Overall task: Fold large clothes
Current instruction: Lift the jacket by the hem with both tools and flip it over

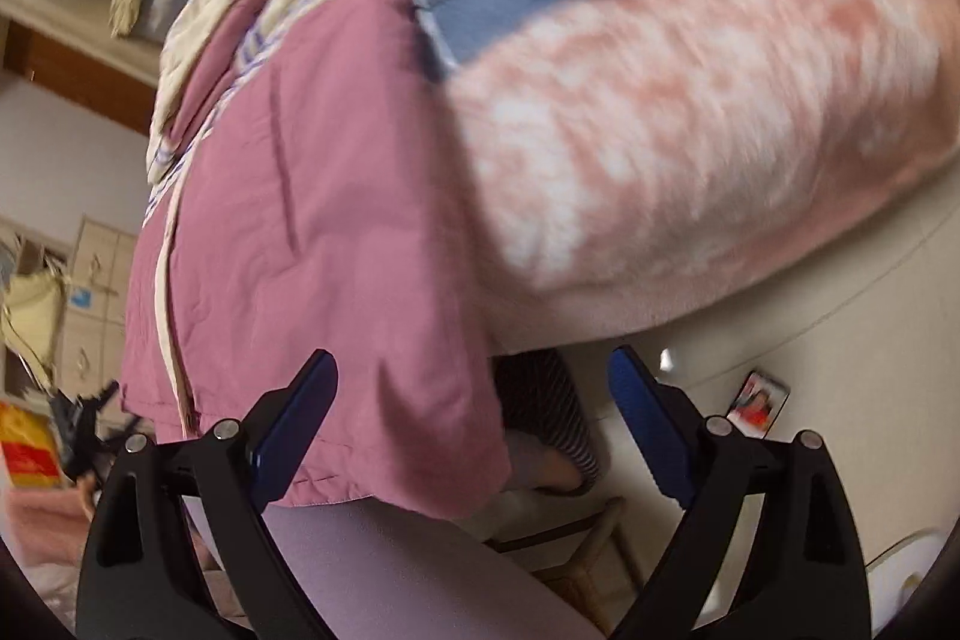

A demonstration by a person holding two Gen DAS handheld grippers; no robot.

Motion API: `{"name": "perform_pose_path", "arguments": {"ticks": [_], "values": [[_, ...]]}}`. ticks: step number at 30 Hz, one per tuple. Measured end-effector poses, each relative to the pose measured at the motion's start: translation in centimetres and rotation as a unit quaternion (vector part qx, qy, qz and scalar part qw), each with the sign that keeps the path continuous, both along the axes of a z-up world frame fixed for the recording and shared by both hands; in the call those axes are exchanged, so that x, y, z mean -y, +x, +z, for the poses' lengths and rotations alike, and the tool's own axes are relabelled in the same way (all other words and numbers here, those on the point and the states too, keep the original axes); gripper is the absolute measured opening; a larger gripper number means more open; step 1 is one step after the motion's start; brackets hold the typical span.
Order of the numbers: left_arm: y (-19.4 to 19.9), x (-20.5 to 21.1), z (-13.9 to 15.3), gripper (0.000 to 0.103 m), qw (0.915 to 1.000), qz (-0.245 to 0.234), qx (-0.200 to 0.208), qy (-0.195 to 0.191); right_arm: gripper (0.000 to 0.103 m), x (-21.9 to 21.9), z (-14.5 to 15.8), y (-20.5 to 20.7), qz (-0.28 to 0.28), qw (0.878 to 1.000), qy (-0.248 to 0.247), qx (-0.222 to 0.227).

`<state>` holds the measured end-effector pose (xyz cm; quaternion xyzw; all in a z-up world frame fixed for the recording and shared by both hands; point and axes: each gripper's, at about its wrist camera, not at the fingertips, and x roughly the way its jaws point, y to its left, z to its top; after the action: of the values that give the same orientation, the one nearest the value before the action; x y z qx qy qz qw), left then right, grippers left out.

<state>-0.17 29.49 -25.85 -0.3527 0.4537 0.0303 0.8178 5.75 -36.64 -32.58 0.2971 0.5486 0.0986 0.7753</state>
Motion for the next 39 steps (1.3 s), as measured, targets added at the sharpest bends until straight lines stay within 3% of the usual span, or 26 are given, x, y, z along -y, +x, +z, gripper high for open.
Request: {"name": "perform_pose_path", "arguments": {"ticks": [9, 14, 15, 16, 17, 18, 19, 21, 23, 26, 29, 35, 39], "values": [[1.1, 2.2, -2.5, 0.095, 0.997, -0.033, 0.003, -0.07, 0.093, -0.5, -4.4, -0.8, -0.001, 0.99, 0.142, -0.018], [2.1, 3.4, -3.2, 0.093, 0.9943, -0.05, 0.001, -0.094, 0.094, -2.5, -5.4, -0.6, 0.032, 0.984, 0.173, -0.03], [2.1, 3.5, -3.3, 0.091, 0.994, -0.05, 0.001, -0.098, 0.089, -2.9, -5.4, -0.5, 0.034, 0.983, 0.18, -0.029], [2.0, 3.6, -3.5, 0.077, 0.9935, -0.048, 0.002, -0.103, 0.076, -3.5, -5.3, -0.5, 0.039, 0.981, 0.188, -0.026], [2.0, 3.7, -3.7, 0.069, 0.9927, -0.05, 0.002, -0.11, 0.066, -3.9, -5.1, -0.5, 0.049, 0.981, 0.187, -0.025], [1.9, 3.7, -3.8, 0.054, 0.9935, -0.047, -0.004, -0.103, 0.043, -4.6, -4.8, -0.5, 0.063, 0.982, 0.175, -0.024], [1.8, 3.7, -3.8, 0.044, 0.9938, -0.048, -0.006, -0.1, 0.024, -4.4, -4.3, -0.6, 0.072, 0.983, 0.168, -0.019], [1.4, 3.4, -3.8, 0.03, 0.9895, -0.051, 0.014, -0.135, 0.011, -4.1, -2.9, -0.7, 0.081, 0.979, 0.185, -0.002], [1.1, 3.4, -3.2, 0.021, 0.9877, -0.053, 0.028, -0.144, 0.01, -4.2, -1.6, -0.9, 0.086, 0.98, 0.176, 0.013], [0.9, 3.9, -1.1, 0.016, 0.986, -0.065, 0.056, -0.143, 0.009, -3.9, 1.1, -1.0, 0.086, 0.975, 0.201, 0.05], [0.5, 3.7, 1.8, 0.011, 0.9753, -0.08, 0.112, -0.173, 0.009, -2.9, 4.7, -1.0, 0.09, 0.962, 0.235, 0.104], [2.4, 2.8, 6.3, 0.011, 0.9519, -0.087, 0.195, -0.219, 0.009, -1.1, 12.1, 1.3, 0.073, 0.931, 0.293, 0.207], [5.6, 3.2, 9.3, 0.011, 0.9485, -0.095, 0.219, -0.208, 0.009, -1.2, 15.7, 5.7, 0.077, 0.92, 0.298, 0.241]]}}
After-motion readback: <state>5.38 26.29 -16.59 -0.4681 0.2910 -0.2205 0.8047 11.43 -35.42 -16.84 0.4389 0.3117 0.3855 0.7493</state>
